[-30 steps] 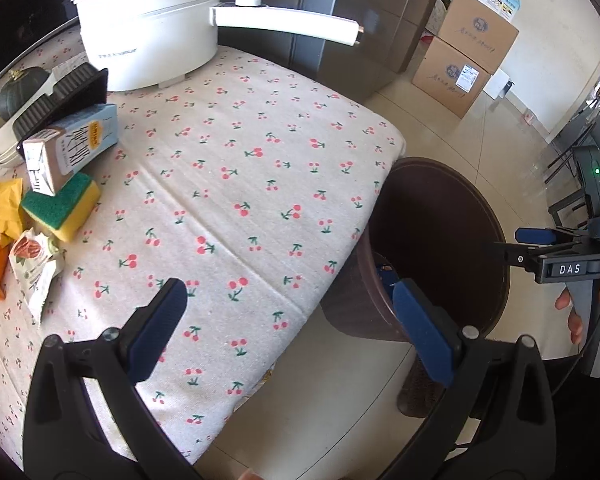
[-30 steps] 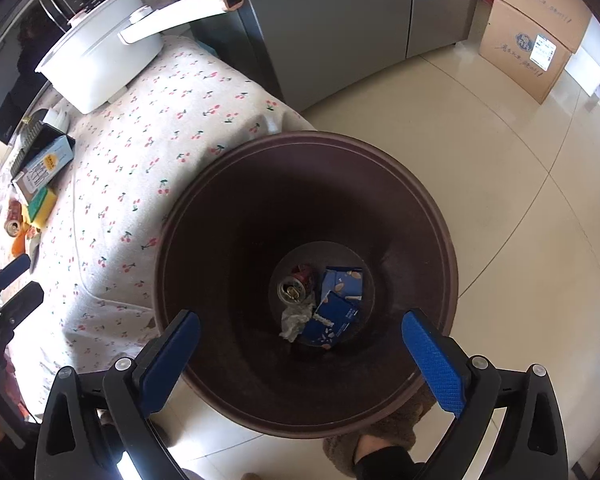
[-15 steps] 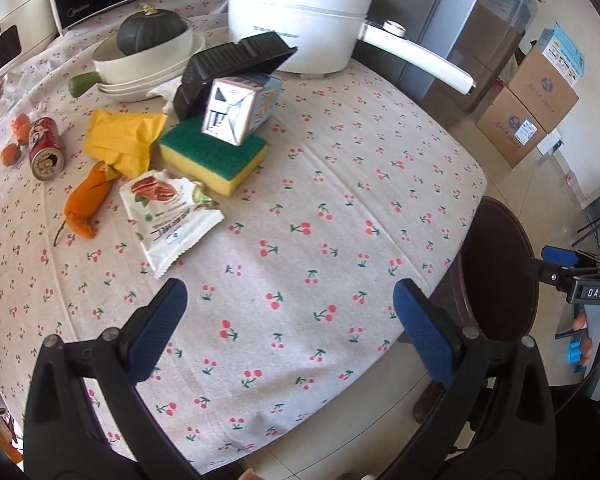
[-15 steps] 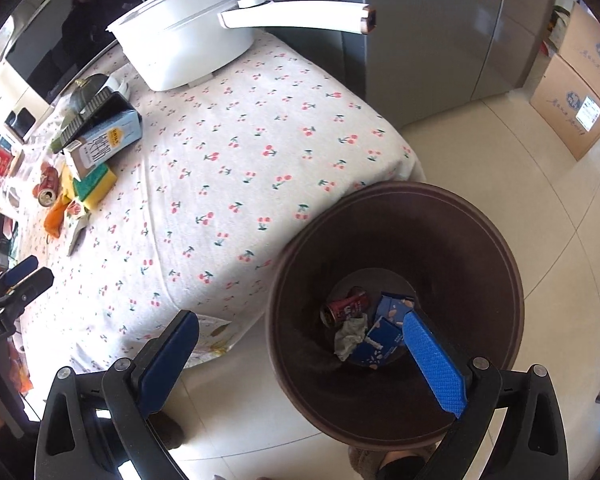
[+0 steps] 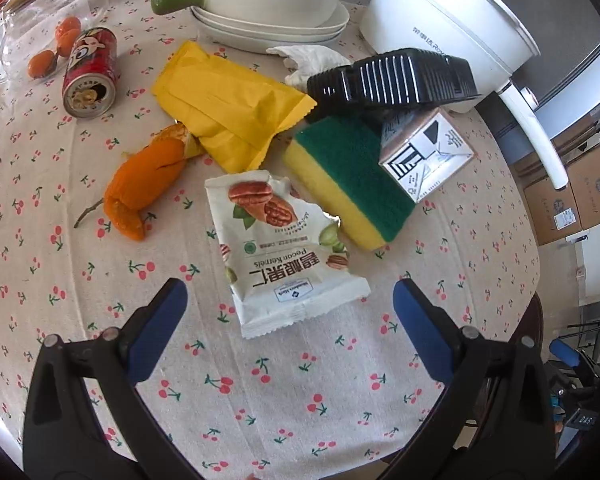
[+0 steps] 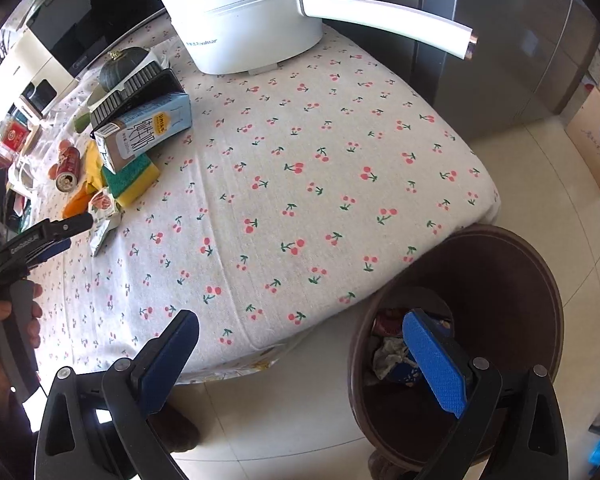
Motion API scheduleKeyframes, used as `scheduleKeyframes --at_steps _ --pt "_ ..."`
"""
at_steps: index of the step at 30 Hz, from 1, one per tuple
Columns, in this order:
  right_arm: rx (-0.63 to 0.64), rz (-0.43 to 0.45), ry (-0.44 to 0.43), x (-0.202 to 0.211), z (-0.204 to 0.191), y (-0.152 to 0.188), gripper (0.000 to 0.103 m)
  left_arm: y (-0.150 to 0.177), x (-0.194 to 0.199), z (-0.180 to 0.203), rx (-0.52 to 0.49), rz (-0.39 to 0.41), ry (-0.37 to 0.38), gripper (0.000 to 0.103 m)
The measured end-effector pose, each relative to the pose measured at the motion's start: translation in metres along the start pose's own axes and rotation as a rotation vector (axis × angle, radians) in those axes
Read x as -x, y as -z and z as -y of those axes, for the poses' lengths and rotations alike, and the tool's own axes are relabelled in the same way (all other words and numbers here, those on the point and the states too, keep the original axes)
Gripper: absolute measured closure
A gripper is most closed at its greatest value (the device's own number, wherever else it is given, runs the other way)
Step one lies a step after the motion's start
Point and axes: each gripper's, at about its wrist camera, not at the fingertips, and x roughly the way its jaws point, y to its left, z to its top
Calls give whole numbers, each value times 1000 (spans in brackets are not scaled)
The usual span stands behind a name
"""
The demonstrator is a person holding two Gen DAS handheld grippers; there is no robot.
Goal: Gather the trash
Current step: 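Move the left gripper back to the table and grasp the pecan snack bag, then grasp the green-yellow sponge with the right gripper while the left gripper lifts the pecan bag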
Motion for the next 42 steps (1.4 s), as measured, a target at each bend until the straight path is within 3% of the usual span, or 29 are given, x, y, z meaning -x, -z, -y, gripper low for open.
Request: scheduleKeyframes --at_steps 5,7,11,13,19,26,33,42 --pt "-4 -14 -1 -9 -6 -8 0 -7 -33 7 -18 -33 -102 1" --pt "-6 -20 3 -12 -6 -9 0 -8 -36 8 -34 -9 -130 1" --pt "-10 -24 8 -15 -7 -12 0 -6 -34 10 -55 14 -120 8" --pt "-14 -24 8 -16 -8 -13 0 -4 -29 10 -72 23 -97 27" --pt "-26 -11 -9 -15 -20 -18 0 7 -12 1 -87 12 -28 36" --pt "29 10 -58 -20 -63 -24 0 26 34 -22 -78 68 31 36" --pt "182 69 -98 -47 -128 -42 0 38 66 -53 -145 139 -29 36" --pt "375 120 -72 -98 -190 -78 0 36 71 -98 -89 148 -19 36"
